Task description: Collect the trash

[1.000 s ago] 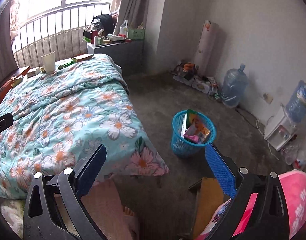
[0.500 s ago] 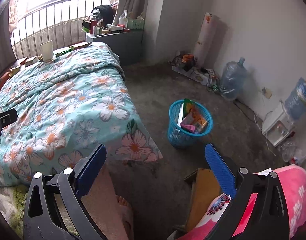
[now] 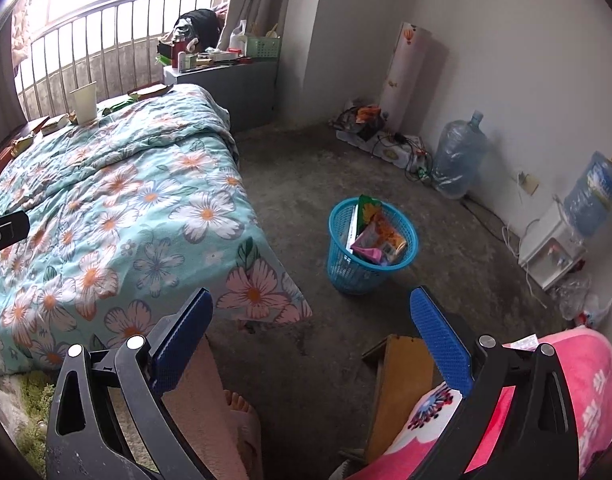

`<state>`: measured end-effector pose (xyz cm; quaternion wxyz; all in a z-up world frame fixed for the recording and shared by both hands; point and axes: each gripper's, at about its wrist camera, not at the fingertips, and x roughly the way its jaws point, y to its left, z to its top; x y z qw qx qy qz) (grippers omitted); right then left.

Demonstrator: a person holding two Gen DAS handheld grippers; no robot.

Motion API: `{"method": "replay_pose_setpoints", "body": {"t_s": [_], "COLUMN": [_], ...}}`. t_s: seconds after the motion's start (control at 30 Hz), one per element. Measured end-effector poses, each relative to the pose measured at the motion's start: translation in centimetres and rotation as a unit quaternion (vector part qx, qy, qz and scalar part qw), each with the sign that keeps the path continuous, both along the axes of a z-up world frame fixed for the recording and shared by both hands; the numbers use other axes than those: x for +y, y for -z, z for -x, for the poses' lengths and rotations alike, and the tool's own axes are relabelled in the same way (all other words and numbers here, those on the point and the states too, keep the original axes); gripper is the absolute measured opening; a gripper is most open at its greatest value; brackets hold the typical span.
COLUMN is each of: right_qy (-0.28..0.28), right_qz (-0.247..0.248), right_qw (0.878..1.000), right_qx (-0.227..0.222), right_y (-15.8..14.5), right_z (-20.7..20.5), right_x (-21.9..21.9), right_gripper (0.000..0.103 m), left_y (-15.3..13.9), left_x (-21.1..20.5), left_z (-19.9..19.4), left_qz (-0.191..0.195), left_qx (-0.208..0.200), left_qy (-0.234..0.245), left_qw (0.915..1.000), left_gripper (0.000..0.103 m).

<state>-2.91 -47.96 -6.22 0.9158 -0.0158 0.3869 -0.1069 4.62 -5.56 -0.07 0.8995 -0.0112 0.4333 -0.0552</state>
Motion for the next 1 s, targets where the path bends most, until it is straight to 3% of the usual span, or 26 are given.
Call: {"method": "replay_pose_setpoints", "body": {"t_s": [0.23,1.0], "right_qy": [0.005,0.003], "right_qz": [-0.002,-0.004], "right_qw": [1.000,1.000], "right_qx": [-0.002,-0.001], "right_y": [-0.22,-0.27], "right_z": [0.16,0.12], "right_x": [-0.43,-0.65], "right_gripper": [0.095,0.095], "left_y": [-0.04,-0.16], "left_x": [-0.67,-0.54], "left_z": [0.31,0.31], "left_qz": [-0.002,-0.004], "left_qx": [-0.001,-0.002], "left_qy": [0.017,0.012], "left_qw": [0.9998,0.9999], "left_gripper": [0.097,0.097]}}
